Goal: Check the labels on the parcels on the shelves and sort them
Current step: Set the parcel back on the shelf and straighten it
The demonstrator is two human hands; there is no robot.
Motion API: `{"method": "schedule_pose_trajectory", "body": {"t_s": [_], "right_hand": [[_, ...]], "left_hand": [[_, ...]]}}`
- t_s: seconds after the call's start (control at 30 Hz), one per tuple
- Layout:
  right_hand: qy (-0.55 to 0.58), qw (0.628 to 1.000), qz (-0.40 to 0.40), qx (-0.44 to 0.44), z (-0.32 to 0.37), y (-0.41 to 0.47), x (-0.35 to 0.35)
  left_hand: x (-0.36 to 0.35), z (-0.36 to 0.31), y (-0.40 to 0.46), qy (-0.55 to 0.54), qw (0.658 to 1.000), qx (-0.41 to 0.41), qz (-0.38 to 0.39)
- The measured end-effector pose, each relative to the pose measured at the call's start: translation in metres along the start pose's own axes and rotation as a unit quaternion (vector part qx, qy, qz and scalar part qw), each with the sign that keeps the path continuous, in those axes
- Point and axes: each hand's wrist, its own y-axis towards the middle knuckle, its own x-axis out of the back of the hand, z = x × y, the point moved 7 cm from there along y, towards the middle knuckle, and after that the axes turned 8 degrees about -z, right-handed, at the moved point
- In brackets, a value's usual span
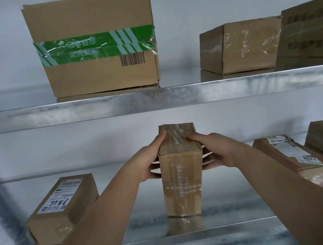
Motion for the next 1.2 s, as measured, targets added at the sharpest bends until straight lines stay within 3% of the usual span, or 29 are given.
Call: {"method": "schedule_pose_trajectory", "body": {"t_s": [0.2,0.3,0.4,0.5,0.63,0.73,1.07,1.2], "right_hand": [[0.144,0.988,0.027,0.039,-0.010,0.005,-0.004],[0.199,0.978,0.047,0.047,-0.033,0.010,-0.009],[0.215,0.976,0.038,0.011,-0.069,0.013,-0.009],[0.188,0.981,0.009,-0.038,-0.107,0.016,-0.002],[0.100,0.990,0.051,-0.088,-0.133,0.006,-0.005],[0.097,0.987,0.044,-0.122,-0.141,0.000,-0.006],[0.022,0.991,-0.015,-0.132,-0.145,0.006,-0.008],[0.031,0.992,-0.015,-0.124,-0.143,0.005,-0.010]], "left_hand": [[-0.007,-0.029,0.002,0.032,0.993,-0.112,0.001],[-0.015,-0.033,0.006,0.124,0.977,-0.171,-0.004],[-0.021,-0.021,0.013,0.211,0.961,-0.178,-0.001],[-0.038,0.002,0.017,0.353,0.911,-0.212,0.025],[-0.065,0.039,0.022,0.427,0.870,-0.237,0.062],[-0.076,0.055,0.021,0.479,0.834,-0.268,0.056],[-0.061,0.071,0.023,0.438,0.838,-0.323,0.035],[-0.036,0.082,0.017,0.259,0.928,-0.266,-0.030]]}}
